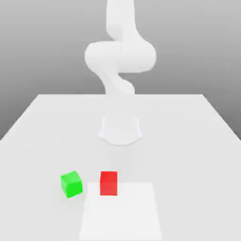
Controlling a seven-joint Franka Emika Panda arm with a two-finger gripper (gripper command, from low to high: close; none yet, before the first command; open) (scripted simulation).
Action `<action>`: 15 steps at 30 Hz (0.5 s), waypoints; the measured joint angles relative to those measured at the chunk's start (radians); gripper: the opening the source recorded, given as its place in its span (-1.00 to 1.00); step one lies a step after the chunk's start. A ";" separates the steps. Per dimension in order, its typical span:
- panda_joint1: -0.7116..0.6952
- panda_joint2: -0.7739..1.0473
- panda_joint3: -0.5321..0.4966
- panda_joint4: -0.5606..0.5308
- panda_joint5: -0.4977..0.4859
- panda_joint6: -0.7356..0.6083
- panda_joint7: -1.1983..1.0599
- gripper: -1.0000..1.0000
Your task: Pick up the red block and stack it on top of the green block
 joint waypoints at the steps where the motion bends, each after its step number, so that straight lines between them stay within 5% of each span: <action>1: 0.002 0.030 -0.008 -0.031 -0.002 0.024 -0.003 0.00; 15: -0.014 0.474 -0.065 -0.479 -0.017 0.369 -0.060 0.00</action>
